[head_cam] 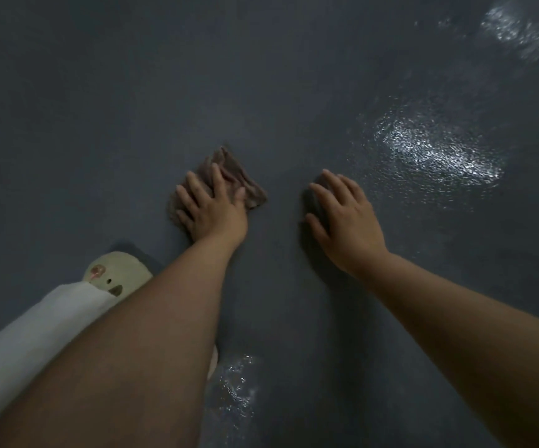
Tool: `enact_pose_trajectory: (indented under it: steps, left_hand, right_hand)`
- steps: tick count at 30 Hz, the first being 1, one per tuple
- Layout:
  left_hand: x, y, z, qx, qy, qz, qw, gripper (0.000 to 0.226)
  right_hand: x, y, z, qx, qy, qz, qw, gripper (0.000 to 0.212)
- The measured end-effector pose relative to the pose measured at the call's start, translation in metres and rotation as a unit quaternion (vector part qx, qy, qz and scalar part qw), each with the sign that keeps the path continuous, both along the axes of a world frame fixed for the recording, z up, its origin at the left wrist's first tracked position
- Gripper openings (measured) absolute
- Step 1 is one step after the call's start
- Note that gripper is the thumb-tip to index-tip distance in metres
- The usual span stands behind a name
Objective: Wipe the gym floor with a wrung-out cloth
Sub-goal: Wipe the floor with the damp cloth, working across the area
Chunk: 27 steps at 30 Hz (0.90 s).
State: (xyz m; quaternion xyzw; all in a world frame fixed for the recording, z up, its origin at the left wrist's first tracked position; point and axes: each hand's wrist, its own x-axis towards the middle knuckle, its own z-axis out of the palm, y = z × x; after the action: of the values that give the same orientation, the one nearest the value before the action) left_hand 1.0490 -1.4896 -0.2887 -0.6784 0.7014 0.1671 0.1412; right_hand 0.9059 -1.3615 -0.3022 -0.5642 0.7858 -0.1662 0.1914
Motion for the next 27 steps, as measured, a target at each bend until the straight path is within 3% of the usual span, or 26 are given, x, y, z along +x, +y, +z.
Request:
enact_pose_trajectory:
  steps: [4,6,8,11,13,16,17,20,23,25,27]
  left_hand:
    - [-0.004,0.020,0.003,-0.003,0.008,0.122,0.992,0.058]
    - [-0.013,0.056,-0.001,-0.012,0.005,0.102,0.995,0.054]
    - [-0.026,0.112,-0.002,-0.039,0.016,-0.055,0.998,0.056]
    - [-0.052,0.177,0.000,0.044,0.013,-0.328,0.944,0.061]
    - [-0.070,0.172,-0.001,0.076,0.015,-0.393,0.916,0.060]
    - [-0.091,0.129,-0.007,-0.023,0.006,-0.453,0.891,0.058]
    - [-0.098,0.107,-0.011,-0.029,-0.001,-0.438,0.898,0.058]
    - [-0.125,0.050,-0.006,-0.001,-0.020,-0.264,0.964,0.061]
    - [-0.148,0.044,-0.003,0.022,-0.001,-0.173,0.985,0.059]
    - [-0.164,0.070,-0.002,0.021,0.006,-0.195,0.980,0.058]
    - [-0.173,0.116,-0.003,0.011,0.014,-0.312,0.950,0.057]
  right_hand:
    - [-0.020,0.016,0.003,0.008,0.037,-0.079,0.996,0.045]
    - [-0.032,0.024,0.003,0.028,0.049,-0.134,0.989,0.046]
    - [-0.043,0.033,0.004,0.042,0.053,-0.185,0.980,0.048]
    - [-0.059,0.044,0.006,0.059,0.045,-0.238,0.968,0.050]
    - [-0.072,0.051,0.006,0.074,0.041,-0.264,0.961,0.046]
    - [-0.092,0.061,0.007,0.074,0.047,-0.309,0.947,0.044]
    - [-0.099,0.065,0.008,0.076,0.048,-0.320,0.943,0.044]
    - [-0.116,0.078,0.009,0.101,0.049,-0.341,0.933,0.042]
    - [-0.127,0.090,0.009,0.092,0.051,-0.354,0.929,0.044]
    - [-0.132,0.095,0.010,0.087,0.052,-0.350,0.931,0.051]
    - [-0.136,0.097,0.010,0.081,0.050,-0.352,0.931,0.054]
